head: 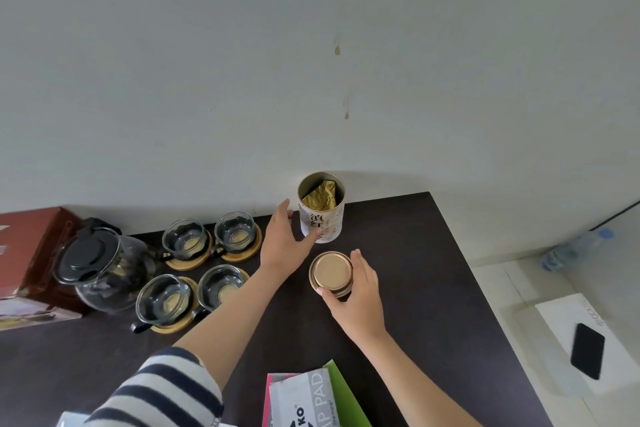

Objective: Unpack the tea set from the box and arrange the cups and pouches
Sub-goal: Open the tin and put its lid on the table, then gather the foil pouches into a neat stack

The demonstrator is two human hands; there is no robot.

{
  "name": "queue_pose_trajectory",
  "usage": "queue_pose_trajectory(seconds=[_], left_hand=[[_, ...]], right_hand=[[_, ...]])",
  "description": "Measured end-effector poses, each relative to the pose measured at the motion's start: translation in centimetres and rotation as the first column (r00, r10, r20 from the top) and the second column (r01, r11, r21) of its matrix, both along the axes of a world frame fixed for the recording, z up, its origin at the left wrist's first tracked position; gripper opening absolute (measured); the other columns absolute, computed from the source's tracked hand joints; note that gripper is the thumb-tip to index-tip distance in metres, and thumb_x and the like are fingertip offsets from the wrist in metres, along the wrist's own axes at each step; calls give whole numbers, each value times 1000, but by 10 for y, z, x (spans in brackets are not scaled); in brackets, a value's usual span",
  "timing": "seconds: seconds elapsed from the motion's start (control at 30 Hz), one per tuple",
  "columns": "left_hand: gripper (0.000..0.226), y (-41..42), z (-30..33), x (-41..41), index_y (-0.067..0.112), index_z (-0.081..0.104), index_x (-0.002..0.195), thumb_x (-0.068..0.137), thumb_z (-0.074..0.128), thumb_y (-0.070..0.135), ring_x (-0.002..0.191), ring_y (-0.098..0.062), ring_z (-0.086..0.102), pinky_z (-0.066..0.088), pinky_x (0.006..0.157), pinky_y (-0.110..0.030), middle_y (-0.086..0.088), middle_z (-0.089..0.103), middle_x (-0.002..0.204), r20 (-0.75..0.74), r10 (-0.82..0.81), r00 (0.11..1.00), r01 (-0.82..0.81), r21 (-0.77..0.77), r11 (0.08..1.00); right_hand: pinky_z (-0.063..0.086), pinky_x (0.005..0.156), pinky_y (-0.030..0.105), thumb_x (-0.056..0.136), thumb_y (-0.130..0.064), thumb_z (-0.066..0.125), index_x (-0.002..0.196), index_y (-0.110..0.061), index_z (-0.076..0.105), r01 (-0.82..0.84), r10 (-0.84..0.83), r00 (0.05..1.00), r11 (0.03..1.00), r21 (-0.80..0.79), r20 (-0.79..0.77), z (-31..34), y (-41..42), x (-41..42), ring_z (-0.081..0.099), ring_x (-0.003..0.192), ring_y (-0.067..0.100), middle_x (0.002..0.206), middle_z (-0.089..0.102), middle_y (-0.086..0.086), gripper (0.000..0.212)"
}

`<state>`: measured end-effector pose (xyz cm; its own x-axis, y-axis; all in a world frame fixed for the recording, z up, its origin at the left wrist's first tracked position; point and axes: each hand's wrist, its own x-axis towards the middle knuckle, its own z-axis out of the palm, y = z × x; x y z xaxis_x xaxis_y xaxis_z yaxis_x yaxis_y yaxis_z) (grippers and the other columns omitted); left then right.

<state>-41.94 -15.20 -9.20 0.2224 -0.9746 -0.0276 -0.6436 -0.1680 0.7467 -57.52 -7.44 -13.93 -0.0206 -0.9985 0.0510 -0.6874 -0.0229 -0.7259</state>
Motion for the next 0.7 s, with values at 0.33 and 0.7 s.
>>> queue_pose_trajectory(seconds=[0.33,0.7], left_hand=[[73,109,14,3,13,33,143,83,69,33,120,-12,50,43,98,-27,-3,50,134,-94,75,993,-85,-109,990],[47,254,8,85,13,51,126,86,66,31,109,-9,51,37,88,-18,6,51,115,-89,186,978,-199,-174,964]], right_hand=[[26,107,21,85,-28,71,144,-4,38,63,-53,991,995,-80,125,35,74,12,36,138,20,147,43,10,72],[40,102,28,88,-19,61,133,-1,49,-60,82,986,986,-156,143,35,197,97,50,123,22,128,56,11,50]])
